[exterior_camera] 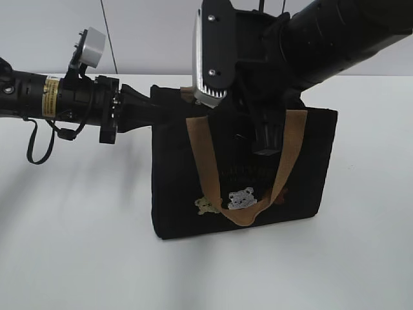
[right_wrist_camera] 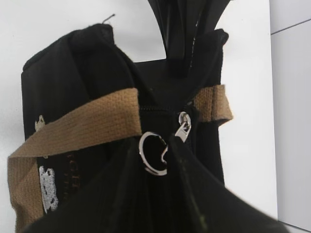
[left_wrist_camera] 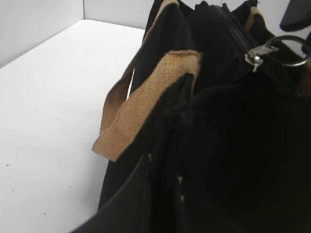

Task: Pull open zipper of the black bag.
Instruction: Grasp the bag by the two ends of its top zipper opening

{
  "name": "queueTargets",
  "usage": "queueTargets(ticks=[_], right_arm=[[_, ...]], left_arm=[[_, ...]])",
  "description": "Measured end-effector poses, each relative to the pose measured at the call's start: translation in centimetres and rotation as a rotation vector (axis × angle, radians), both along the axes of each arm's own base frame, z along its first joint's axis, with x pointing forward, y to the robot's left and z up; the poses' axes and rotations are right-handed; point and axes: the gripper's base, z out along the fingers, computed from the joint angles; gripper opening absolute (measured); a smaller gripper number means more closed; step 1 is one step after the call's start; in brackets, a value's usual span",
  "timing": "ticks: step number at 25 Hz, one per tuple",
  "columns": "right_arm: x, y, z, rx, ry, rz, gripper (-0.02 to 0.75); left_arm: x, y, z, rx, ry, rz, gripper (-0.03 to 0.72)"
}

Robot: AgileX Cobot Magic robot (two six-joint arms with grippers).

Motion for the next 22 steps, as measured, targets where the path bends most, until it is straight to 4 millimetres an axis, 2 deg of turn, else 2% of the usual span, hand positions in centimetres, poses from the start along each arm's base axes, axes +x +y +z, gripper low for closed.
queueTargets(ticks=[2,7,14,22], right_arm=[[0.0,0.0,0.0,0.0,0.0,0.0,0.145],[0.0,0.0,0.0,0.0,0.0,-0.001,-0.014],[0.01,0.0,0.01,0.014,0.014,-0.021,-0.015],[0.09,-0.38,0.49,0.069,0.055,-0.154,-0.015]], left_arm=[[0.0,0.0,0.0,0.0,0.0,0.0,0.027],[0.0,0.0,0.0,0.0,0.0,0.0,0.027],[0.0,0.0,0.0,0.0,0.0,0.0,0.027],[0.0,0.0,0.0,0.0,0.0,0.0,0.027]])
